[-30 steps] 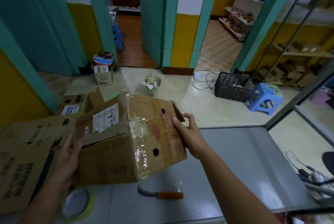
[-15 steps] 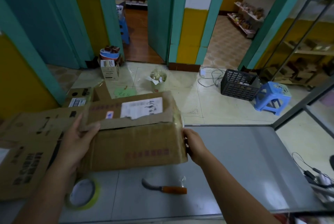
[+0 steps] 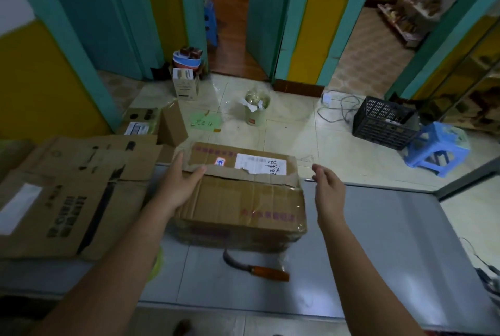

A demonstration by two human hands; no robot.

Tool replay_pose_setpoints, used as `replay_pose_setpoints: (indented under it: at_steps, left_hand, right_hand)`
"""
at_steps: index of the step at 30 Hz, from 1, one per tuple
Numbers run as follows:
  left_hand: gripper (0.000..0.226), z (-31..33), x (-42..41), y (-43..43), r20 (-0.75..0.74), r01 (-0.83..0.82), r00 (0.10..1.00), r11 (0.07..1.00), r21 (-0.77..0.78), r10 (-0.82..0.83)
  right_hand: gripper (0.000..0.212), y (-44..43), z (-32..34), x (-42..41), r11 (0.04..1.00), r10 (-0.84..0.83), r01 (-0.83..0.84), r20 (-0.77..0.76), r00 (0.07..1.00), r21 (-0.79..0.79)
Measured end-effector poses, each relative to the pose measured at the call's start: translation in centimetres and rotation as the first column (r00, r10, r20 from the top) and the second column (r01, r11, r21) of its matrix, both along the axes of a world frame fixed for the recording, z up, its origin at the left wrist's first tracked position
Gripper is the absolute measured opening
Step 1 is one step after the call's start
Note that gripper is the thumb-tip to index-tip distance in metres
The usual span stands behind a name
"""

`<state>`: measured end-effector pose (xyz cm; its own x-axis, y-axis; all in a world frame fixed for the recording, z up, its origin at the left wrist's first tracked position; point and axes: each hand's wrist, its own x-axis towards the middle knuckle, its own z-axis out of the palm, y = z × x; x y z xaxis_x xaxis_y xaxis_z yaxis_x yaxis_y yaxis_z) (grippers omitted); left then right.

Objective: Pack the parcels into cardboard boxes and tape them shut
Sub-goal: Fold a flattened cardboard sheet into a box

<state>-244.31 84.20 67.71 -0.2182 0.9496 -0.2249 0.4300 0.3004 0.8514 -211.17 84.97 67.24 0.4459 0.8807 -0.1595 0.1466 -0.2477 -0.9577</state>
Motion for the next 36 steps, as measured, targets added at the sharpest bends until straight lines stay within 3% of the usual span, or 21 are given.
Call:
replay_pose_setpoints:
  at_steps: [2,4,6,8,14,18,23,31,34,36]
  left_hand:
    - [0.073,0.1,0.2,-0.3,-0.112,0.021,0.993,1.0,-0.004,-0.021]
    - [0.073,0.6,0.6,-0.9,-0.251,0.058,0.967,0.998,0.019,-0.051]
    - [0.065,0.6,0.7,-1.2,-0.388,0.166,0.913,0.983,0.072,-0.126]
    - [0.059,0.6,0.5,-1.5,-0.449,0.231,0.875,0.971,0.056,-0.182]
    - [0.049,0.4,0.3,-1.9,-0.399,0.186,0.911,0.969,0.16,-0.109]
    - [0.044,-0.1,-0.4,-1.7,-0.181,0.109,0.981,0.97,0.216,-0.069]
    - [0.033,-0.7,-0.9,-1.9,-0.012,0.054,0.999,0.968,0.246,-0.052]
    - [0.04,1.3,-2.3,-3.1,0.036,0.101,0.993,0.969,0.224,-0.111]
    - [0.038,1.5,-3.9,-4.1,0.127,-0.063,0.991,0.971,0.231,0.034]
    - [0.033,-0.1,-6.0,-5.4,0.043,-0.13,0.991,0.968,0.214,0.124]
  right_hand:
    - [0.029,-1.1,2.8,-1.8,0.95,0.256,-0.296,0.302,0.919,0.097]
    - [0.04,-1.8,2.7,-3.8,0.834,0.465,-0.552,0.558,0.687,-0.015]
    - [0.055,-2.3,1.1,-5.3,0.756,0.556,-0.615,0.716,0.423,-0.225]
    - [0.062,-2.5,0.0,-5.5,0.773,0.518,-0.578,0.786,0.338,-0.26]
    - [0.056,-2.1,-0.2,-5.8,0.828,0.449,-0.505,0.827,0.339,-0.243]
    - [0.046,-2.1,-0.1,-6.1,0.849,0.427,-0.473,0.835,0.346,-0.237]
    - [0.043,-2.3,0.9,-6.1,0.839,0.447,-0.498,0.8,0.399,-0.22]
    - [0.047,-2.0,3.4,-6.7,0.793,0.508,-0.557,0.772,0.382,-0.247]
    - [0.05,-2.4,3.9,-7.5,0.78,0.516,-0.591,0.747,0.42,-0.207]
    - [0.051,-2.9,4.1,-8.0,0.769,0.515,-0.615,0.738,0.435,-0.175]
